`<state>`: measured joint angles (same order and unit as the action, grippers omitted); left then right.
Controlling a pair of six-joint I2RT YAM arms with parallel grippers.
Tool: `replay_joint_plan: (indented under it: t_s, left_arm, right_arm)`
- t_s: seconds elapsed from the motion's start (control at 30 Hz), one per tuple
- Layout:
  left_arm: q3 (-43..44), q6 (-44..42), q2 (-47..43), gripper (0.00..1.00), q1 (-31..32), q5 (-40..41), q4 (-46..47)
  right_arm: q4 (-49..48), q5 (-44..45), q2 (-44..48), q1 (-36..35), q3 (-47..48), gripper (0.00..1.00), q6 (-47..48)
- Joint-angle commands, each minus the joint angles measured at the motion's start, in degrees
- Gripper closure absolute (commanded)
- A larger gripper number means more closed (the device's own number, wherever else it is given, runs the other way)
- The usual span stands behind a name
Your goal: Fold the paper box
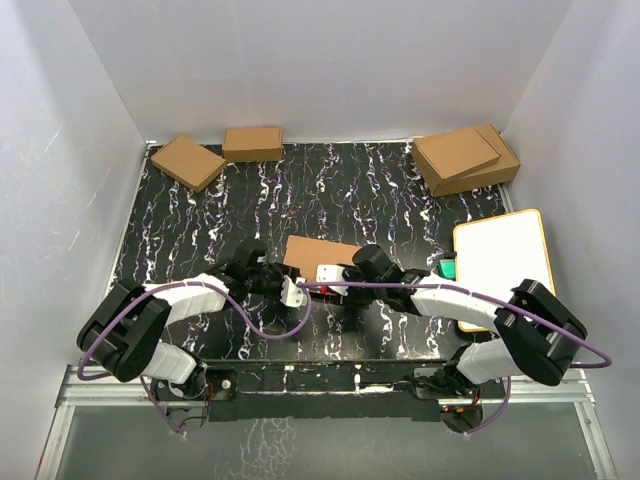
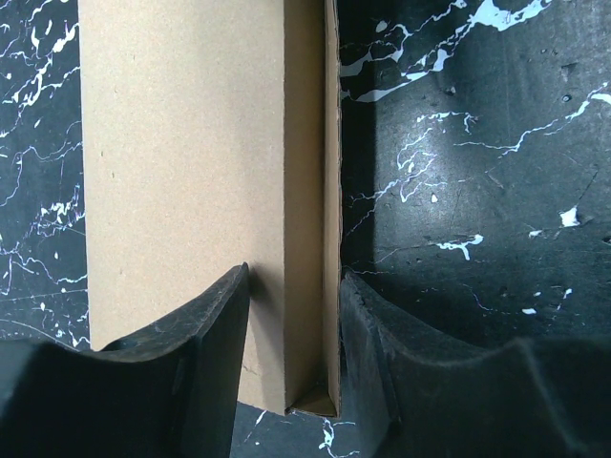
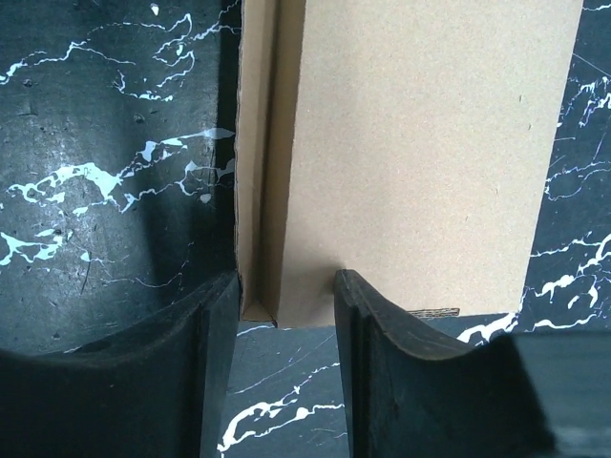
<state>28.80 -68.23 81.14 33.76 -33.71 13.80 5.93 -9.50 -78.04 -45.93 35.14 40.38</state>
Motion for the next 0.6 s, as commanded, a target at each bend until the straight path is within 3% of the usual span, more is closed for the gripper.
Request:
replay_joint_plan:
  t_s: [0.0,0.07,0.17,0.37,0.57]
  left_arm:
    - [-1.46,0.72,1.39,0.61,0.65,-3.55,-6.42]
    - [-1.46,0.72,1.43,0.61,0.61,-3.57,-6.41]
    - [-1.40,0.73,1.47,0.61,0.63,-3.61,-6.38]
    - [-1.29,0.59,1.67,0.61,0.61,-3.49,-6.51]
    - [-1.29,0.46,1.65,0.61,0.61,-3.42,-6.50]
  right_arm:
    - [-1.45,0.91,-0.93,-0.04,1.95,0.55,-1.28]
    - [-0.61,0.22,-0.40,0.11,2.70,0.51,-1.74]
    - [-0.81,-0.56,1.48,0.52,2.64,0.38,-2.11]
    - [-1.54,0.29,1.32,1.21,2.13,0.25,-1.89]
    - [-1.96,3.13,-1.62,1.32,2.38,0.25,-2.14]
